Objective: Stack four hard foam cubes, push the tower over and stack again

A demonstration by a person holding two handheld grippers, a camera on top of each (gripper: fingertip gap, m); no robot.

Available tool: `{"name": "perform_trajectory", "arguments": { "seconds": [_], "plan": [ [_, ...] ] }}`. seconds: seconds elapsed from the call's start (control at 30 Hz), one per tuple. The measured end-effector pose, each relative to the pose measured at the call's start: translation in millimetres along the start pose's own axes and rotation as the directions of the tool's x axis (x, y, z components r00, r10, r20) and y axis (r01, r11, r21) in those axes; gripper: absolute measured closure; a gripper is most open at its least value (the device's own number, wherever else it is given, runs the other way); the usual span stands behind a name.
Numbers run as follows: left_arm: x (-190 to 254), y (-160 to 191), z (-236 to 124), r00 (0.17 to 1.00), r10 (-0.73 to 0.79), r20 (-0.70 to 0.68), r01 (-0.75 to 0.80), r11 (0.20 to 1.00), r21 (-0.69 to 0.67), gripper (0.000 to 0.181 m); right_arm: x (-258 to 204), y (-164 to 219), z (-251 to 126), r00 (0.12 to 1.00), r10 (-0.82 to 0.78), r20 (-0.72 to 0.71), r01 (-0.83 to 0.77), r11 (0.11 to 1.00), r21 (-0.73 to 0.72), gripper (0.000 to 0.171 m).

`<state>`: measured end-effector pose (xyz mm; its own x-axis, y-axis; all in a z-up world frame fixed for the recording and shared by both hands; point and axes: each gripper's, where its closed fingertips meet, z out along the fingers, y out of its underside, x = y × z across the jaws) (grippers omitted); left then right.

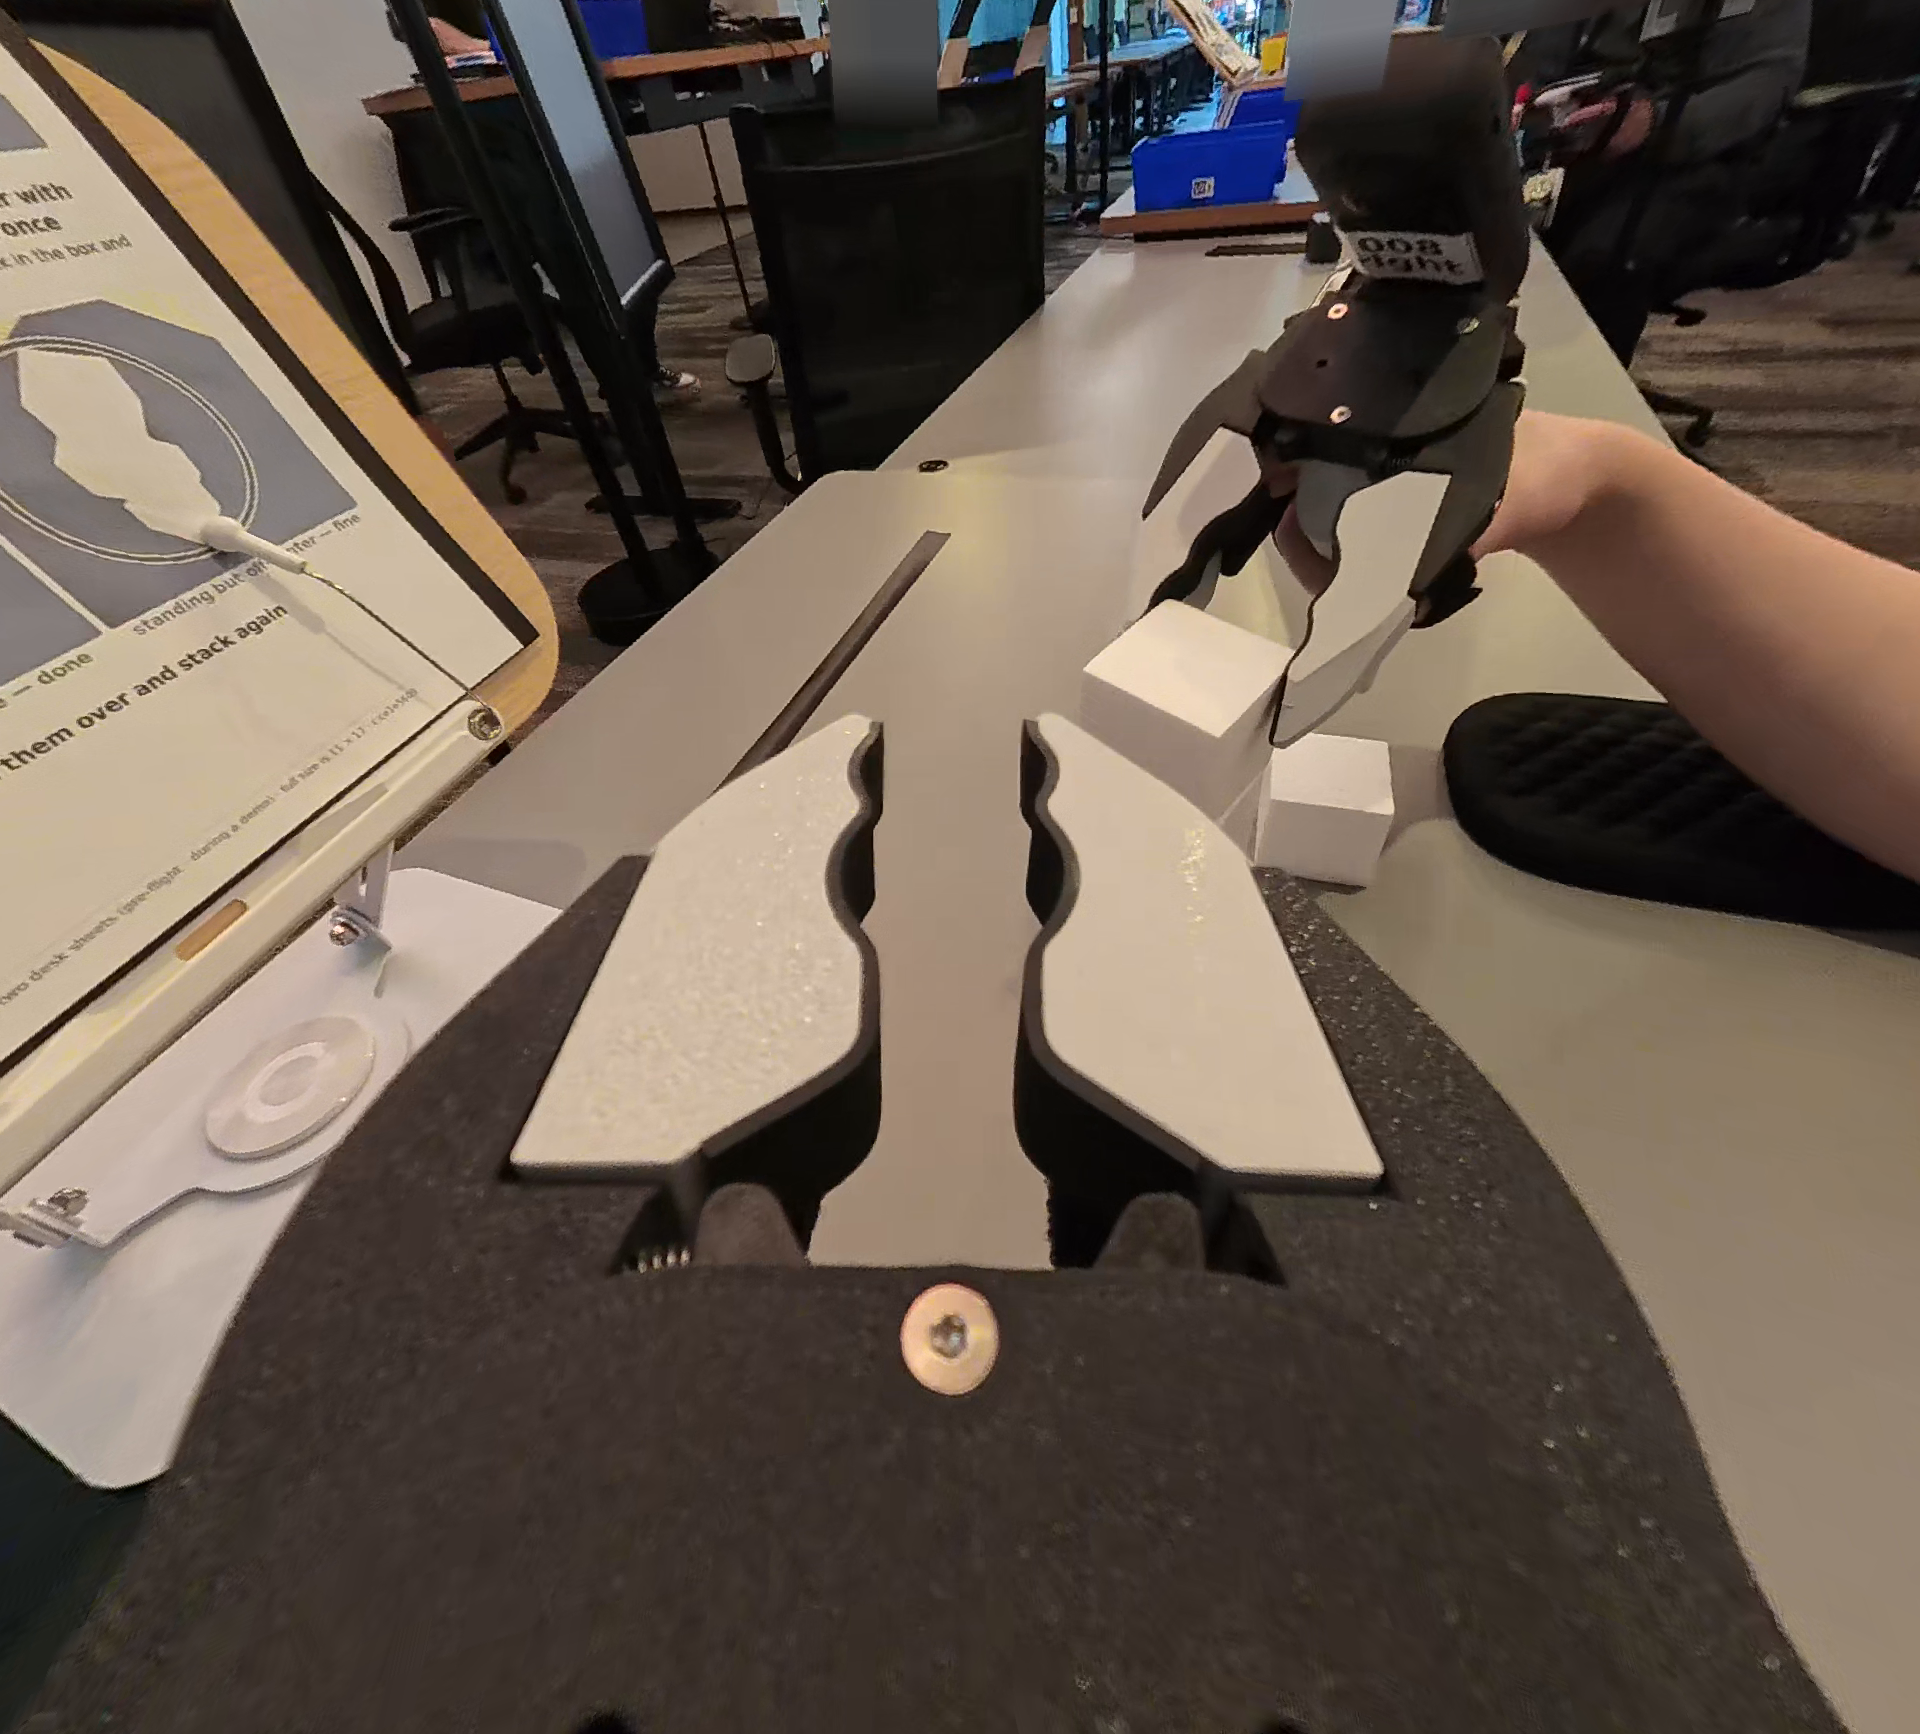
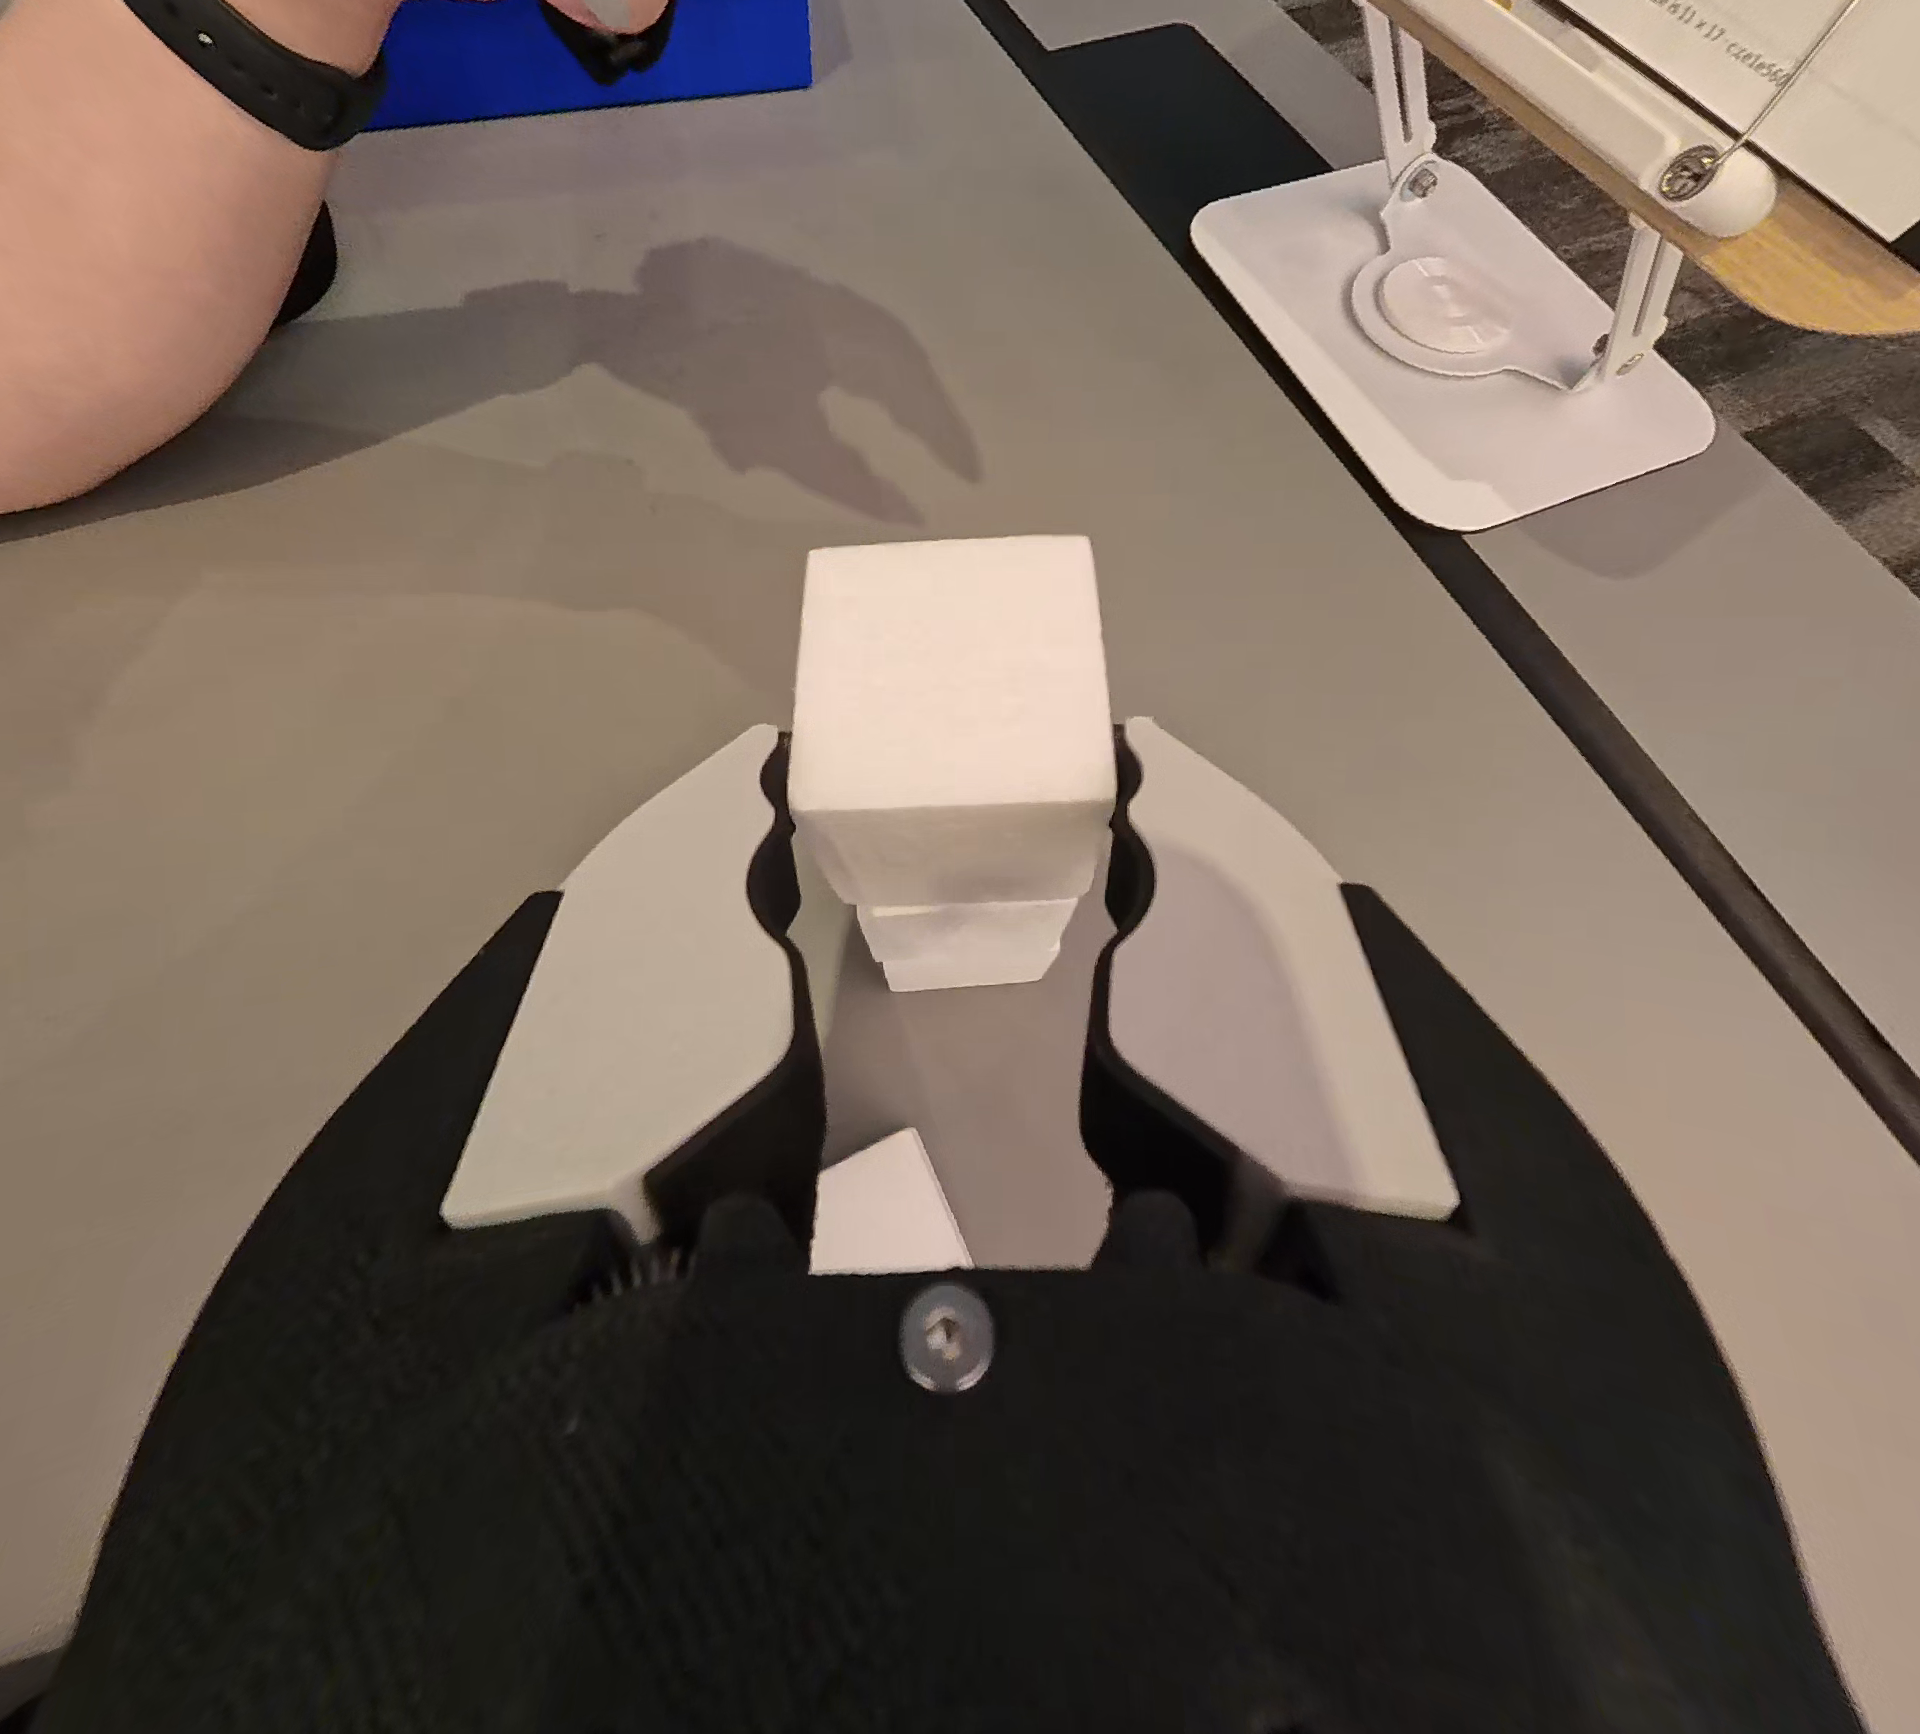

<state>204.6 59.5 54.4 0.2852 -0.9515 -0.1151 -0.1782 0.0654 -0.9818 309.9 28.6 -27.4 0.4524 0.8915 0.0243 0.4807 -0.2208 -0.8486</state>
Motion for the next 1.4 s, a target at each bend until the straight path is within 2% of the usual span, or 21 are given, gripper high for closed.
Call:
{"name": "perform_trajectory", "arguments": {
  "seconds": [0.37,0.53,0.6,0.63,0.7,0.8,0.93,1.07,1.2,1.4],
  "plan": [
    [3.9,0.2,2.1,0.999,-0.026,-0.025,0.026,1.0,0.003,0.157,2.0,8.9,5.0,1.0,0.015,0.026,-0.016,1.0,0.011,0.113],
    [5.3,3.1,2.7,0.999,-0.022,-0.032,0.022,1.0,-0.016,0.157,2.4,6.1,-2.3,1.0,0.024,0.014,-0.025,0.997,0.066,0.092],
    [4.8,5.0,1.8,0.999,-0.014,-0.029,0.013,1.0,-0.027,0.157,-4.5,8.1,-14.1,1.0,0.004,0.022,-0.006,0.995,0.097,0.092],
    [5.1,5.1,1.1,0.999,-0.016,-0.031,0.015,0.999,-0.029,0.157,-12.1,16.0,-20.1,0.999,-0.014,0.048,0.01,0.996,0.09,0.092],
    [7.6,3.0,-0.7,0.998,-0.028,-0.05,0.026,0.999,-0.026,0.157,-24.1,52.6,-31.0,0.994,-0.039,0.098,0.041,0.999,-0.016,0.093],
    [9.7,-3.6,-3.4,0.998,-0.029,-0.061,0.029,1.0,0.002,0.157,-25.4,104.5,-40.9,0.994,0.053,0.1,-0.038,0.989,-0.142,0.093],
    [13.5,-5.7,-4.0,0.997,-0.034,-0.076,0.034,0.999,0.005,0.157,-26.3,134.8,-36.2,0.996,0.072,0.059,-0.059,0.978,-0.198,0.096],
    [15.2,-6.8,-5.6,0.997,-0.017,-0.072,0.017,1.0,0.001,0.157,-25.0,147.8,-28.8,0.996,0.084,0.042,-0.072,0.969,-0.236,0.11],
    [15.4,-9.9,-8.1,0.998,-0.014,-0.067,0.014,1.0,0.008,0.157,-18.0,118.3,-45.5,0.998,0.063,-0.018,-0.065,0.988,-0.141,0.11],
    [15.1,-11.1,-9.1,0.998,-0.015,-0.061,0.015,1.0,0.003,0.157,2.9,4.5,-87.5,0.965,0.063,-0.254,-0.062,0.998,0.01,0.11]
  ]
}}
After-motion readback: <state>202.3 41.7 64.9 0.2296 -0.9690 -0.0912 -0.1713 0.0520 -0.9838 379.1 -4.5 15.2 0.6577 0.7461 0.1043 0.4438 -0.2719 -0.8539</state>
